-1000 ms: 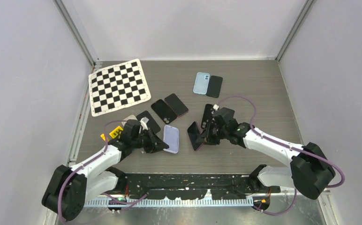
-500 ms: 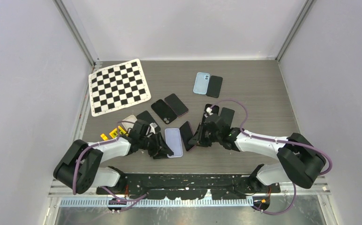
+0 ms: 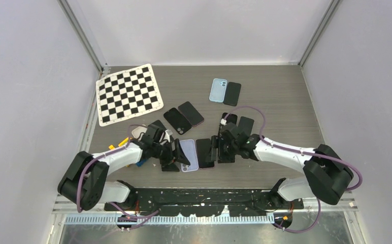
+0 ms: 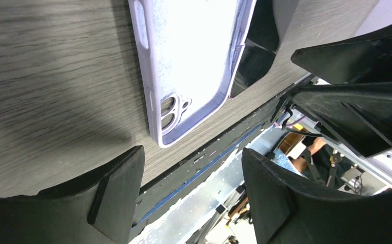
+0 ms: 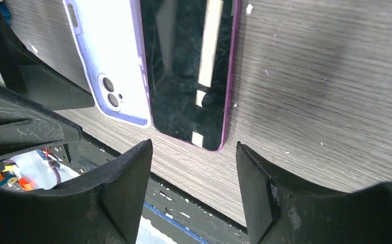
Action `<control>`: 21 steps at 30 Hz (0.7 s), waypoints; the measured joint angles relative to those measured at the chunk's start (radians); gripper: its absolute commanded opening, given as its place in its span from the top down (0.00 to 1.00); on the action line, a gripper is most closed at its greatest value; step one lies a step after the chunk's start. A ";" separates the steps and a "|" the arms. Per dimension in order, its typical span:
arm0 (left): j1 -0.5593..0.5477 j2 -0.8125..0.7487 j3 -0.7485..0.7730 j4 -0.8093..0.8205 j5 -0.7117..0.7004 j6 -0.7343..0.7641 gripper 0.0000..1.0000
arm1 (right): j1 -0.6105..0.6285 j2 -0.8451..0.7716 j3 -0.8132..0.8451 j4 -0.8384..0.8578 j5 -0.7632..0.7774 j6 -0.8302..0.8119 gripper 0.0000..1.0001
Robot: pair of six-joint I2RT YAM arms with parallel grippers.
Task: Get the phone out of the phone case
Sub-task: Place the phone at the center of the board, then reset both arms
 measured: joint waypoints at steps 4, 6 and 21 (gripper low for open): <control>0.000 -0.020 0.088 -0.141 -0.045 0.069 0.02 | 0.000 -0.023 0.063 -0.085 0.027 -0.045 0.29; 0.000 -0.055 0.150 -0.223 -0.078 0.106 0.00 | -0.002 -0.050 0.101 -0.139 0.055 -0.068 0.27; 0.000 -0.211 0.976 -0.883 -0.613 0.385 0.00 | -0.190 -0.392 0.671 -0.554 0.643 -0.281 0.03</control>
